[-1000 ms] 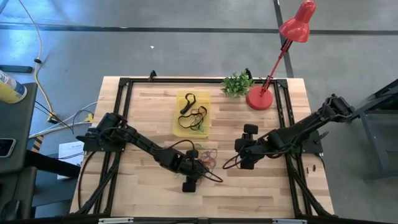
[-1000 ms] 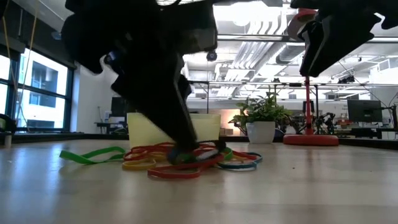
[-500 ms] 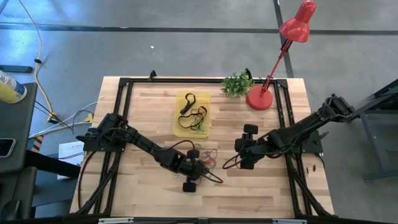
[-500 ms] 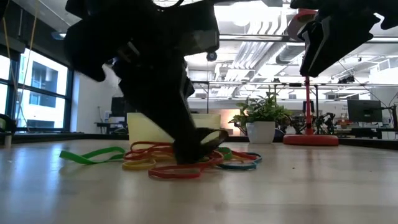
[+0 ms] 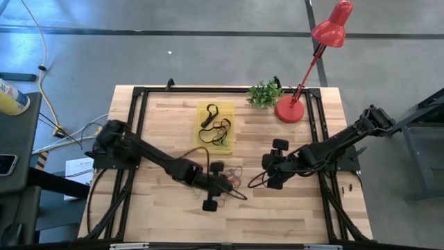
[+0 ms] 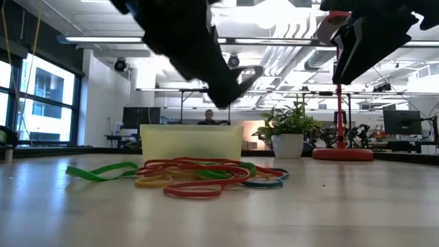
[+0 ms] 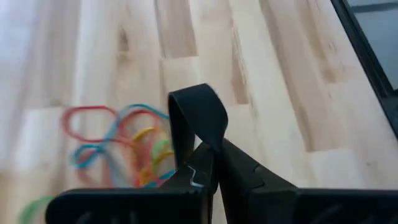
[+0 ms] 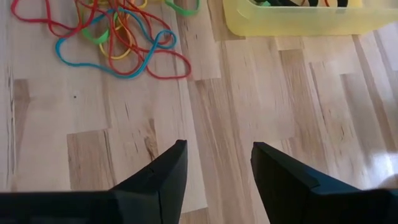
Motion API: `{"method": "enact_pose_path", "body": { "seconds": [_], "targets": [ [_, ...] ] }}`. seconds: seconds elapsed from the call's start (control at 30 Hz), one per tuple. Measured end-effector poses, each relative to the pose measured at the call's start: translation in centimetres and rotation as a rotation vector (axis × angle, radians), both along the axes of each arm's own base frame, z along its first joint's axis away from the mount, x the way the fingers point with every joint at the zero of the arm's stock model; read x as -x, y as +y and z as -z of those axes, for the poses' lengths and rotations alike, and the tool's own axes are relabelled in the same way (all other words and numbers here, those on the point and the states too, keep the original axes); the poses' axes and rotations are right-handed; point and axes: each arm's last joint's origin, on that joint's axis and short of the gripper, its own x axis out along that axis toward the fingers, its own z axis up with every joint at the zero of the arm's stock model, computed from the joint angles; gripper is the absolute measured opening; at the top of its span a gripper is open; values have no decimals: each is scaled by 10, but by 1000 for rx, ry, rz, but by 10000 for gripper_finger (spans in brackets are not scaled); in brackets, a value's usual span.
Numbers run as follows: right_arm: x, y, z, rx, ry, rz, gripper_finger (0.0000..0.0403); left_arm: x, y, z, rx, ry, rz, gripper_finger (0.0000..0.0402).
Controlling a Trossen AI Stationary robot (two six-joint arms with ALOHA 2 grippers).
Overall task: Pick and place rubber bands into bin
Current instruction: Put the black rubber band into the yellow bin
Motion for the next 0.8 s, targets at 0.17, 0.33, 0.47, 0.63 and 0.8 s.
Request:
{"method": "enact_pose_path", "body": {
  "seconds": [0.17,0.33,0.47,0.63,0.8],
  "targets": [
    [-1,0,-1,-15,-31,47,168,15,30,-31,-121,21,0,2],
    [-7,2,-4,-48,-102,72,165,29,73,-42,-240,131,4,2],
    [-12,3,-7,-77,-173,102,165,34,112,-39,-291,211,7,2],
    [-18,-1,-10,-111,-237,156,167,39,158,-39,-309,239,16,1],
    [-24,-7,-13,-118,-290,193,164,51,199,-38,-317,274,6,1]
  ]
}}
